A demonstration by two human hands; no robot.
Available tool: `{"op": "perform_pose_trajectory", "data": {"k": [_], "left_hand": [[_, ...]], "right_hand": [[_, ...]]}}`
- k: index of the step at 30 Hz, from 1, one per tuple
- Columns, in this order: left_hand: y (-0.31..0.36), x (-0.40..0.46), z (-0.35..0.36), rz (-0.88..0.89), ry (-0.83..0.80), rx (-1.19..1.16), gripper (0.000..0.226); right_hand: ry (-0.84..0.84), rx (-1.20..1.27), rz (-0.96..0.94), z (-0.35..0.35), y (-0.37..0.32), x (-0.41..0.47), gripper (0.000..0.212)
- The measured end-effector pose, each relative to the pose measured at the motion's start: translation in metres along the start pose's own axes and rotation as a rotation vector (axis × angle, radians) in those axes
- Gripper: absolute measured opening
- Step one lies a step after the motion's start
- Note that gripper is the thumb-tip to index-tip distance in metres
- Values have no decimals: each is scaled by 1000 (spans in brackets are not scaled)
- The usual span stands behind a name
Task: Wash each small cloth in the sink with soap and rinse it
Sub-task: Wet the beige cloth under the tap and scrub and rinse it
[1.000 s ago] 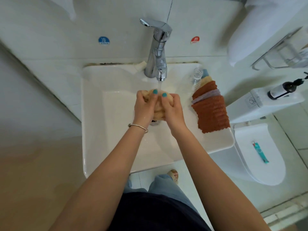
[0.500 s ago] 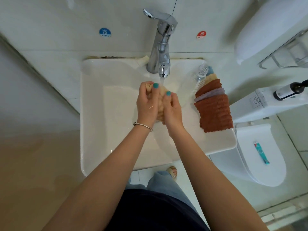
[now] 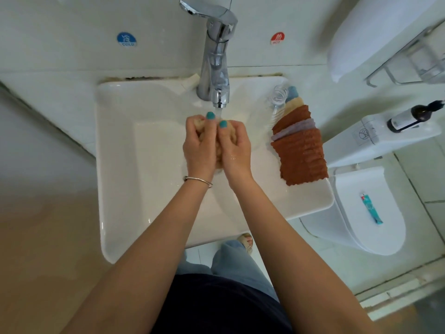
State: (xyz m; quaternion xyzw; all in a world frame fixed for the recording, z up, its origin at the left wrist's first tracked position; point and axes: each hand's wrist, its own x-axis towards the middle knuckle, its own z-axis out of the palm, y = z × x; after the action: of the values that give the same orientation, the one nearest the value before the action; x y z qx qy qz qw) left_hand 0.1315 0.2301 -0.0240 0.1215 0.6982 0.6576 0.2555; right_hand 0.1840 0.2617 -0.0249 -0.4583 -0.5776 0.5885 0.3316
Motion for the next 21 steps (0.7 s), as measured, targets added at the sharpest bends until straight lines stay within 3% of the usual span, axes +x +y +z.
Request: {"op": "perform_pose_trajectory", "data": {"k": [4, 8, 17, 21], "left_hand": [[-5, 6, -9, -21, -20, 5, 10], [-4, -1, 10, -10, -46, 28, 27], [4, 24, 9, -110, 111, 108, 48], [-1, 30, 8, -120, 95, 202, 50]], "right_hand": [[-7, -33, -1, 9, -1, -6, 13], [99, -42, 10, -9, 4, -2, 21], [33, -204, 26, 19, -11, 12, 38], [19, -317, 16, 25, -10, 17, 48]]}}
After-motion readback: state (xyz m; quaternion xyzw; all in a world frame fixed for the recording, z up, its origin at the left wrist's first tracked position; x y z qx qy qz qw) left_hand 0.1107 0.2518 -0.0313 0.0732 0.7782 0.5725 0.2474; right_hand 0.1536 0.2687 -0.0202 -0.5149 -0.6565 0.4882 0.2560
